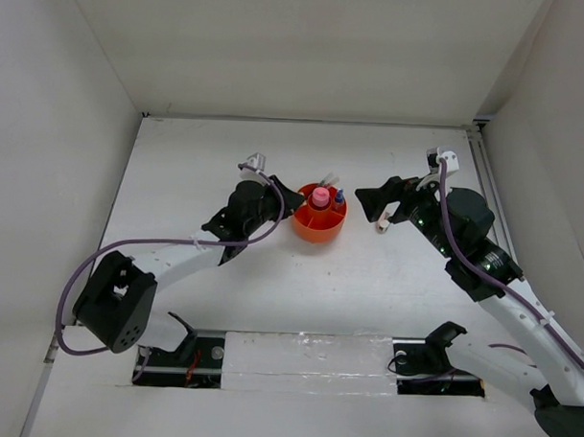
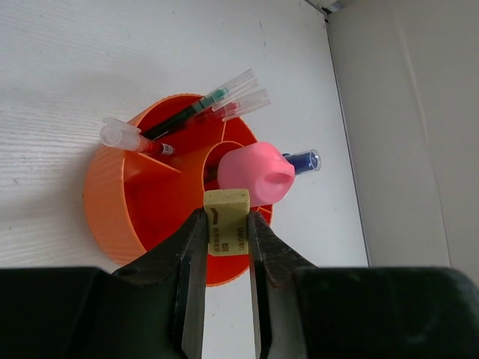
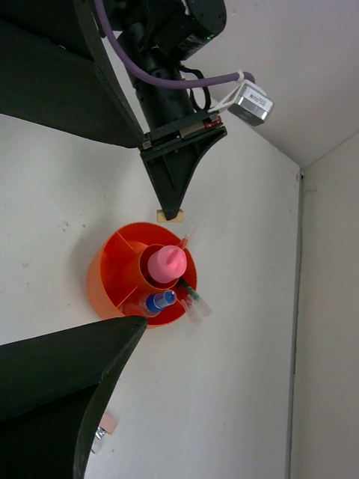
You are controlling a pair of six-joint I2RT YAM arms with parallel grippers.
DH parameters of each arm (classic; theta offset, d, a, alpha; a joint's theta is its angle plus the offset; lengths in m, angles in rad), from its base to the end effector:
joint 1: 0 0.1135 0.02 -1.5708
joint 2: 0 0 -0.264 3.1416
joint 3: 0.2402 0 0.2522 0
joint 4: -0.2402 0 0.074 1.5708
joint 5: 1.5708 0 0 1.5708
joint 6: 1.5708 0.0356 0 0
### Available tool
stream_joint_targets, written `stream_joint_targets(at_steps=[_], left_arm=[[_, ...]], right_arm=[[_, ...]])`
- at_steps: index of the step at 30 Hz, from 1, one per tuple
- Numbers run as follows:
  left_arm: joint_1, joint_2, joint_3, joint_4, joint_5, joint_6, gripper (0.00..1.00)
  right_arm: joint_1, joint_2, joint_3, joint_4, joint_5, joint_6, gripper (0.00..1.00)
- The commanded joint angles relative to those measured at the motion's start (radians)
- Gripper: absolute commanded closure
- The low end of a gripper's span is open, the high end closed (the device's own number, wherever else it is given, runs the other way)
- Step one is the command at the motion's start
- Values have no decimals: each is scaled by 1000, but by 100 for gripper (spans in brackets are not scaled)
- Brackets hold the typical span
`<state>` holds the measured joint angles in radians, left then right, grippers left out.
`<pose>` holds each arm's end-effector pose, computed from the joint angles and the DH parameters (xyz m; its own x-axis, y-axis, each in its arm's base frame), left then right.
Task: Sort the stationery into containers
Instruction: Place the stationery in the storage box.
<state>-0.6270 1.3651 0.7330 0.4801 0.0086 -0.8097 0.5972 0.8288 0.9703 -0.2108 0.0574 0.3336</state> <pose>0.2488 -0.1807 0.2590 -0.5144 -0.5214 -0.6808 0.3206 0.6194 -0.7166 0.1541 0.1023 0.3945 -0.2224 0.2441 -0.9439 -0.4670 0.8232 0.3229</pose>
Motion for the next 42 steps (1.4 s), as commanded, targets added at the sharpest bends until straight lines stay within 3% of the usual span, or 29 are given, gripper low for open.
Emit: stream_joint_targets(at_steps=[1, 12, 16, 22, 30, 38, 42], left_arm=[[0, 5, -1, 74, 25, -3, 100], [0, 46, -20, 74, 45, -13, 100], [0, 37, -29, 74, 45, -13, 85], [0, 37, -38, 74, 45, -13, 81], [0, 28, -38, 83, 34, -3, 55], [0, -44, -61, 83, 22, 6, 49], [0, -162, -61, -21, -45, 20, 29]], right_arm=[[7, -14, 36, 13, 16, 4, 0], [7, -14, 27, 13, 25, 4, 0], [7, -14, 27, 13, 25, 4, 0], [7, -14, 27, 13, 16, 4, 0], [7, -14, 27, 13, 7, 4, 0], [7, 6, 27, 13, 21, 4, 0], [7, 62, 27, -15, 91, 13, 0]])
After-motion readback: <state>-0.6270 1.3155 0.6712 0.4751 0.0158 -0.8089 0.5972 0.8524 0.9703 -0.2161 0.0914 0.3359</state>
